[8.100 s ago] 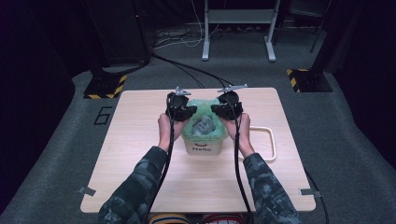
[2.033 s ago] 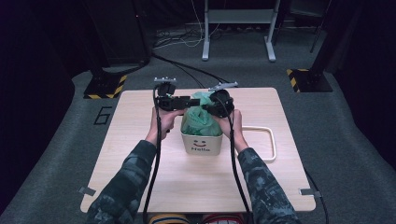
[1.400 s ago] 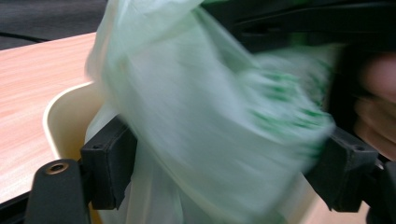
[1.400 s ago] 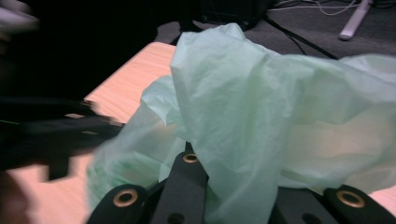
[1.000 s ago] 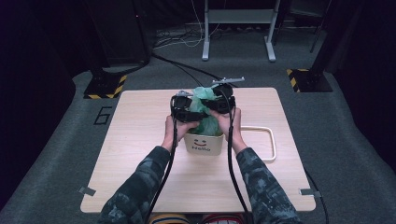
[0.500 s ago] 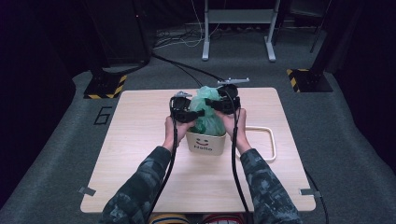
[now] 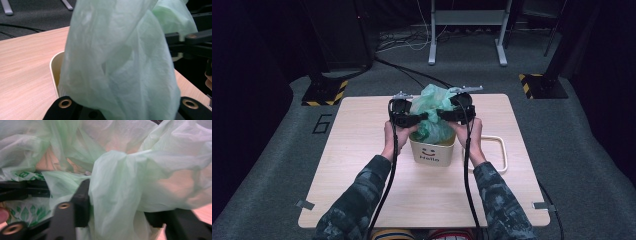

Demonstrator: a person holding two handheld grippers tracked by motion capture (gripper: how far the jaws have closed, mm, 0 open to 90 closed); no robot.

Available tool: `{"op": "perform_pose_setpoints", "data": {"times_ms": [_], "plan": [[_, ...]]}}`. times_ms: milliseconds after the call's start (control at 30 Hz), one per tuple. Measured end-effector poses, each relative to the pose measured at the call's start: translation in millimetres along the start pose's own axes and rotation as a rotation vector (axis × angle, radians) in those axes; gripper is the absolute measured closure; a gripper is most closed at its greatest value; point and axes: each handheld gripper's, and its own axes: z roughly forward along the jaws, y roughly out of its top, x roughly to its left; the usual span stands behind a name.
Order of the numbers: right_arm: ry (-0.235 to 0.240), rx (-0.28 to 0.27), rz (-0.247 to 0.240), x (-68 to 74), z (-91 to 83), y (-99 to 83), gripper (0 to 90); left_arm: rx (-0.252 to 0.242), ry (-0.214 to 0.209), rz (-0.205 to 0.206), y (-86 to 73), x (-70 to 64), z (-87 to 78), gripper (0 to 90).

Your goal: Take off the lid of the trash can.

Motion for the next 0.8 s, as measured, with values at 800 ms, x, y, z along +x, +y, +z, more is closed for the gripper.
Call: {"op": "perform_pose_setpoints", "data": {"times_ms": [800], "plan": [[0.02,-0.075,-0.037,-18.4,-61.8,-73.8,6.8,-0.041,0.012,-0.016,11.5,6.2,-22.0,87.1]]}}
